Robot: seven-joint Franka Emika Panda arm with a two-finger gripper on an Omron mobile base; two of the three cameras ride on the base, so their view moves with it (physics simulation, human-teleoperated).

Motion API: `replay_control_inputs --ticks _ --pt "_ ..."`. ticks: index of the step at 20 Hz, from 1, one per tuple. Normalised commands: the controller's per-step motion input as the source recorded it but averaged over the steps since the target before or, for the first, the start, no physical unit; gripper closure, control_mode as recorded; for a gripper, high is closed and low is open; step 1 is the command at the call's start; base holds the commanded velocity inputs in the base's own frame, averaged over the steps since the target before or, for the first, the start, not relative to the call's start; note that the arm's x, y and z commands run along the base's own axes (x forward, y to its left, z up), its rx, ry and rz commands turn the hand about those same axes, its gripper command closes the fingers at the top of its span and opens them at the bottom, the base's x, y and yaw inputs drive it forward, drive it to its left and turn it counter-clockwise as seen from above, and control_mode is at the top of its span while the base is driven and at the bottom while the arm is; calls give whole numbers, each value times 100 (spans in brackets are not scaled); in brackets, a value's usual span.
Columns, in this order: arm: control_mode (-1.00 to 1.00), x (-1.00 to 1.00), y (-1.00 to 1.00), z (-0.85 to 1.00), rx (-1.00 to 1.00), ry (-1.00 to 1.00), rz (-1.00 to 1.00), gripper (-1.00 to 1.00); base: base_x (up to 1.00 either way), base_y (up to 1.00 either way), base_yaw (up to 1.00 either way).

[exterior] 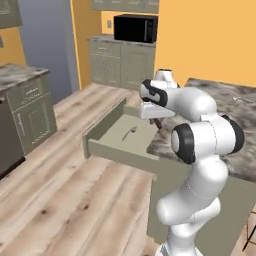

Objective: Pick up the metallic utensils from the counter and place them in the open drawer. Make sure not to pick up any wooden utensils.

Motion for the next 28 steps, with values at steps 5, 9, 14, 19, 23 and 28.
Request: replay_control_inputs --ticks 5,9,14,19,23,28 --pt "100 0 0 0 0 0 0 100 62 92 -54" --pt "100 0 0 0 0 0 0 100 52 87 -52" --pt "100 0 0 0 0 0 0 100 50 73 -48" --pt "100 0 0 0 0 0 0 100 43 34 -25" --pt "100 0 0 0 0 0 0 100 41 23 -13" --pt "100 0 0 0 0 0 0 100 38 22 -8"
